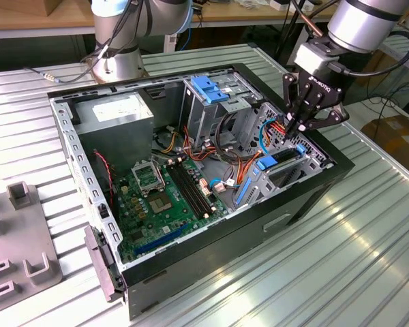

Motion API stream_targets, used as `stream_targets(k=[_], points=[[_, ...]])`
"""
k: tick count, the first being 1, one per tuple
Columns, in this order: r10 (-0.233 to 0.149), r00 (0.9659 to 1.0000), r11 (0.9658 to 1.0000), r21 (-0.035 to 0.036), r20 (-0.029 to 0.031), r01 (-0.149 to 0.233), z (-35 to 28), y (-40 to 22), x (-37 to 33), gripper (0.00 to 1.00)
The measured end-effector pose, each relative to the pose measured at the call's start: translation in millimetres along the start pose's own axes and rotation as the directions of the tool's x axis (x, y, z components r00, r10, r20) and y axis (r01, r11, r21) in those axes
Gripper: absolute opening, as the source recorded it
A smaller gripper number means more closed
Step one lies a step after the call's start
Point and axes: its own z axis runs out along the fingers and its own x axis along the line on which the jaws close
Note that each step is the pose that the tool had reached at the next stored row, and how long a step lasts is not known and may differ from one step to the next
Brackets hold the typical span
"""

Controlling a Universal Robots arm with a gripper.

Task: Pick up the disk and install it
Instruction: 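Insert the first disk wire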

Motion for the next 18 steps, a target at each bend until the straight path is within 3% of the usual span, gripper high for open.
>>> stream_targets(k=[10,11,13,14,15,18], points=[[0.005,1.0,1.0,0.0024,-0.0002,-0.005,2.8,2.8,3.9,0.17],[0.005,1.0,1.0,0.0052,-0.0001,-0.005,3.5,5.1,4.6,0.17],[0.005,1.0,0.9998,0.0213,-0.0012,-0.005,4.3,8.0,4.8,0.17],[0.005,1.0,0.9992,0.0392,-0.0019,-0.005,4.7,10.5,4.7,0.17],[0.005,1.0,0.9988,0.0485,-0.0023,-0.005,4.9,13.8,5.1,0.17],[0.009,1.0,0.9988,0.0486,-0.0023,-0.009,5.1,14.5,7.8,0.17]])
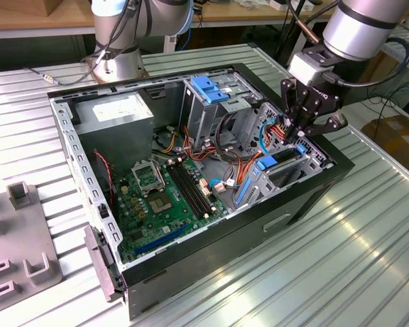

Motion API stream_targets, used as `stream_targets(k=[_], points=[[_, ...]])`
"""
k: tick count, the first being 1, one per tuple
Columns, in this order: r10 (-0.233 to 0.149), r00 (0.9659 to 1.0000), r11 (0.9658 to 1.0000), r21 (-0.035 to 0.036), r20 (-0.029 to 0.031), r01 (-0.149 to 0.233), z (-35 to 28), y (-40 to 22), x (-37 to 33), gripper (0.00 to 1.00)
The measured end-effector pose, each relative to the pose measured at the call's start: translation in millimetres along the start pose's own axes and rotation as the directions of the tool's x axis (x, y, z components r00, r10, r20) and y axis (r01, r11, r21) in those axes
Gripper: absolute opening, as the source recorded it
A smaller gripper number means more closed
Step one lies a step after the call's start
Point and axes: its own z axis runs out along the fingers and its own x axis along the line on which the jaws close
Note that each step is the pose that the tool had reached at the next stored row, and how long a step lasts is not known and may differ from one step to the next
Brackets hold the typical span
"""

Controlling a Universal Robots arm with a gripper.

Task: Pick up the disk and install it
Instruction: 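Insert the first disk wire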

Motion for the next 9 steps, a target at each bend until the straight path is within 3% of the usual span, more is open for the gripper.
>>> stream_targets(k=[9], points=[[0.007,1.0,1.0,-0.0001,-0.0013,-0.007,2.6,4.2,7.7,0.17]])
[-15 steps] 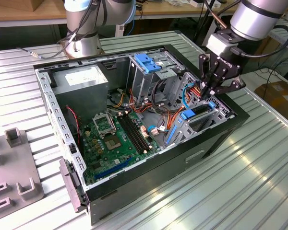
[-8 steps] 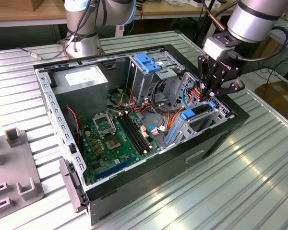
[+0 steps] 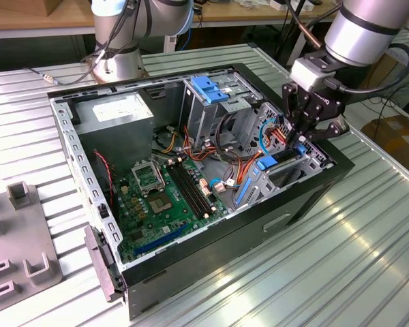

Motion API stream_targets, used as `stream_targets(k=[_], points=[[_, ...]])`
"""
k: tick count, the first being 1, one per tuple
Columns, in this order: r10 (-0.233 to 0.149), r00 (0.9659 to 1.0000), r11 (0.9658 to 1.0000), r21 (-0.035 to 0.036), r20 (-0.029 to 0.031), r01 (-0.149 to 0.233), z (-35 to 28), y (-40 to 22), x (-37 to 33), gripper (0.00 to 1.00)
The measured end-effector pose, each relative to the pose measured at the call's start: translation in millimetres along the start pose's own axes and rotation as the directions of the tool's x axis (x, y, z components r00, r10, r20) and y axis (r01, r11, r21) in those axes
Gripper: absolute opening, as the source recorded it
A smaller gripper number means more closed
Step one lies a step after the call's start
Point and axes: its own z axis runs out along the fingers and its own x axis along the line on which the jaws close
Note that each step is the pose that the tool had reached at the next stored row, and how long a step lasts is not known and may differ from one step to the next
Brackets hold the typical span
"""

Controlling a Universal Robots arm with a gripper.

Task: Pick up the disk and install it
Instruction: 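Insert the first disk wire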

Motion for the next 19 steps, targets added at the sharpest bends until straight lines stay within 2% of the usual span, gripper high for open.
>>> stream_targets(k=[7,19], points=[[0.0,1.0,1.0,0.0,0.0,0.0,1.4,0.2,3.1,0.17],[0.011,0.9999,0.9999,0.0,-0.0004,-0.011,3.7,0.7,3.3,0.17]])
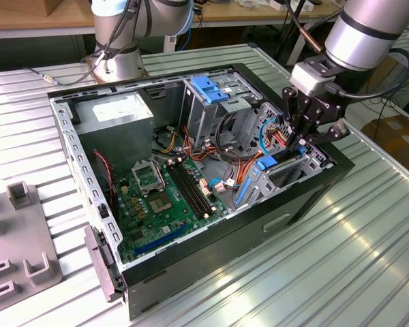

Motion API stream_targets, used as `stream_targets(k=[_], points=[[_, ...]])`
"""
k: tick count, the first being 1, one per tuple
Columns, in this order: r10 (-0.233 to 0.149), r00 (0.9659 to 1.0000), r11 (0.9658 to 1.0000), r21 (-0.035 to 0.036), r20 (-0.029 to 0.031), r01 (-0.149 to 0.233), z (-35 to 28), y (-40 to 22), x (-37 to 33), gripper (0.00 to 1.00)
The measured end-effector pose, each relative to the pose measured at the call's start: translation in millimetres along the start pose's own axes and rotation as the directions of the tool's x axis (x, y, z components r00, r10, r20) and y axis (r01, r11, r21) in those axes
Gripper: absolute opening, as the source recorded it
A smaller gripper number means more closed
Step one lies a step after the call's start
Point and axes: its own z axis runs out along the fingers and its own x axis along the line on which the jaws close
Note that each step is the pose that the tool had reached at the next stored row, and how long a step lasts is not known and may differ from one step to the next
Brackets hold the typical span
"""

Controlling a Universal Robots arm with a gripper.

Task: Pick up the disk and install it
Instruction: 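Insert the first disk wire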

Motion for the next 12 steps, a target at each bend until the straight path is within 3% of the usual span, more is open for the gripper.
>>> stream_targets(k=[12], points=[[0.017,0.9998,0.9998,-0.0015,-0.0004,-0.017,1.1,-0.1,0.2,0.17]])
